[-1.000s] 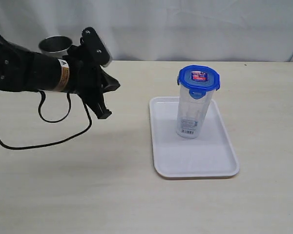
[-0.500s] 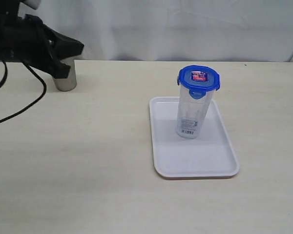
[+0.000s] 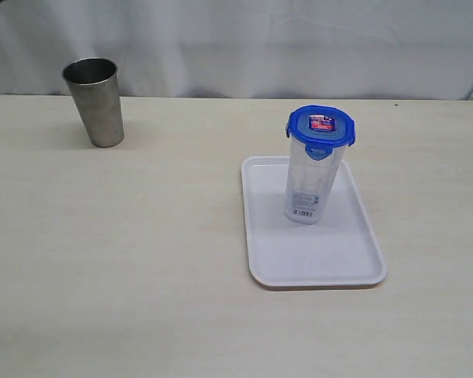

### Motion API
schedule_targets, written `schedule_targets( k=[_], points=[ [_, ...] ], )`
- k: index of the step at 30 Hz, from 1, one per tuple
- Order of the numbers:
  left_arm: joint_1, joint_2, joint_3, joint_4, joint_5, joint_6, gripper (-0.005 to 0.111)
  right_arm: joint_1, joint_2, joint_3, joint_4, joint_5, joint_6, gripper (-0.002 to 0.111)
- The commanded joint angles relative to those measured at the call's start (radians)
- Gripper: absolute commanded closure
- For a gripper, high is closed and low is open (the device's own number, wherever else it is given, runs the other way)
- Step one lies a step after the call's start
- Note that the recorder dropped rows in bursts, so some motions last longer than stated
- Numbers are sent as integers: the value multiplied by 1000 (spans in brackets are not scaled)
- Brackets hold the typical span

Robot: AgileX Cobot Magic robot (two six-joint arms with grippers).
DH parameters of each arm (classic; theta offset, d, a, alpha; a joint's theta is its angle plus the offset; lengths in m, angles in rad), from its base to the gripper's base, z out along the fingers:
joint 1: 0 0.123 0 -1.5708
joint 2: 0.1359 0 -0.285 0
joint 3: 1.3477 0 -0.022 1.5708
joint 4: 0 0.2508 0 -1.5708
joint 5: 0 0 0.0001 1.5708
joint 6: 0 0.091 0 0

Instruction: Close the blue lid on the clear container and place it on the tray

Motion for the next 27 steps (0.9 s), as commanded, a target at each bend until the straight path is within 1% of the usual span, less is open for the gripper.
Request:
schedule_targets(
  k=[1, 5, 8, 12, 16, 21, 27],
  points=[
    [1, -165, 70, -7, 14, -22, 107, -5, -4, 5, 4, -4, 3, 104],
    [1, -318, 131, -7, 9, -109, 107, -5, -4, 5, 4, -4, 3, 104],
    [1, -421, 158, -7, -4, -144, 107, -5, -4, 5, 4, -4, 3, 104],
    [1, -554, 199, -7, -57, -143, 107, -5, -4, 5, 4, -4, 3, 104],
    [1, -665, 250, -7, -57, -143, 107, -5, -4, 5, 4, -4, 3, 104],
    [1, -768, 305, -7, -57, -143, 107, -5, -4, 5, 4, -4, 3, 104],
    [1, -802, 303, -7, -110, -143, 107, -5, -4, 5, 4, -4, 3, 104]
  ],
)
